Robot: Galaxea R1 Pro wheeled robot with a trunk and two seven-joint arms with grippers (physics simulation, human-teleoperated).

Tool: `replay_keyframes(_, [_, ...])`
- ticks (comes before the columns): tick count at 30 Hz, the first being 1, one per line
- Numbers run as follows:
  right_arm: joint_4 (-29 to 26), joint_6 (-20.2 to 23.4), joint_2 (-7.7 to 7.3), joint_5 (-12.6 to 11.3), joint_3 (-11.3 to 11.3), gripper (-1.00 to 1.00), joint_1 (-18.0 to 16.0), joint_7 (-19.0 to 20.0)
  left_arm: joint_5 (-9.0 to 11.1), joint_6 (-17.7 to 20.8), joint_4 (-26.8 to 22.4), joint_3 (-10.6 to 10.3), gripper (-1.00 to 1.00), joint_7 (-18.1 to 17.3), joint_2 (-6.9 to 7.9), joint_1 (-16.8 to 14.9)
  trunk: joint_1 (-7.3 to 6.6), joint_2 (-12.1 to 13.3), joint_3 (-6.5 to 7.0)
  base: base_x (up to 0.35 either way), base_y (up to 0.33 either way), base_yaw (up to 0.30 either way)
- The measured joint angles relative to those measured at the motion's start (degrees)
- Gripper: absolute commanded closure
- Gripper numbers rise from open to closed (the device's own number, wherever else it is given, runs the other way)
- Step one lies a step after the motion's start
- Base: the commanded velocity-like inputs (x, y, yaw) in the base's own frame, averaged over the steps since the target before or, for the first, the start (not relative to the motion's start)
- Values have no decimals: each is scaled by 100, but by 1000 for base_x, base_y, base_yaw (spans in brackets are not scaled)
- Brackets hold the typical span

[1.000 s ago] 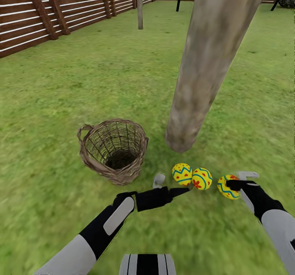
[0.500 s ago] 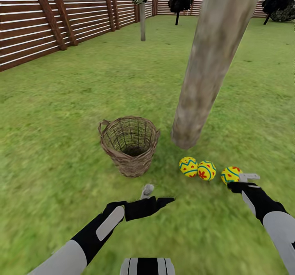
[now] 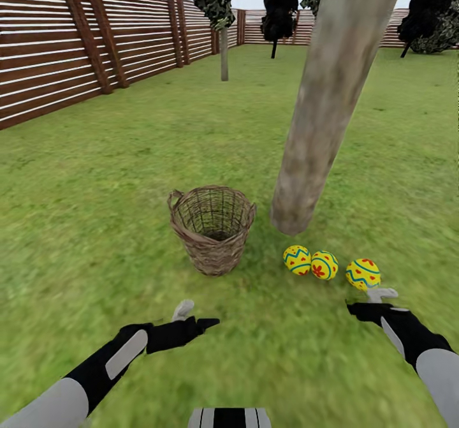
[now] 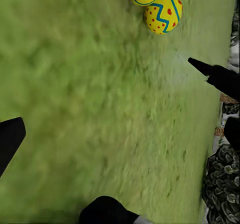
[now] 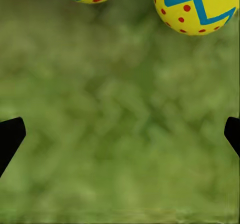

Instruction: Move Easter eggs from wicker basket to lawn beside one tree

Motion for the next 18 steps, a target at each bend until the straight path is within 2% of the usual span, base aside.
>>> replay_keyframes(4, [28,-9,-49,1,0,-100,154,117,8,-1,430,115,-100,4,106,2,-11,5,89,0,0,0])
replay_keyframes(7, [186,-38,-115,-1,0,-100,320,586,6,18,510,138,-100,14,114,2,-19,9,156,0,0,0])
replay_keyframes(11, [522,-125,-152,23,0,-100,369,973,5,72,522,142,-100,88,134,1,-29,14,245,0,0,0])
replay_keyframes(12, [615,-215,-153,28,1,-100,375,1020,15,82,525,141,-100,242,136,3,-32,16,267,0,0,0])
replay_keyframes(15, [981,-592,-127,47,8,-100,385,1066,50,94,543,132,-100,1236,116,35,-39,20,333,0,0,0])
replay_keyframes(17, [1063,-637,-113,100,8,-100,396,1065,57,103,548,131,-100,1397,114,42,-44,22,378,0,0,0])
replay_keyframes(18, [1119,-664,-106,201,10,-100,411,1061,55,113,593,131,-100,1589,107,55,-47,24,400,0,0,0])
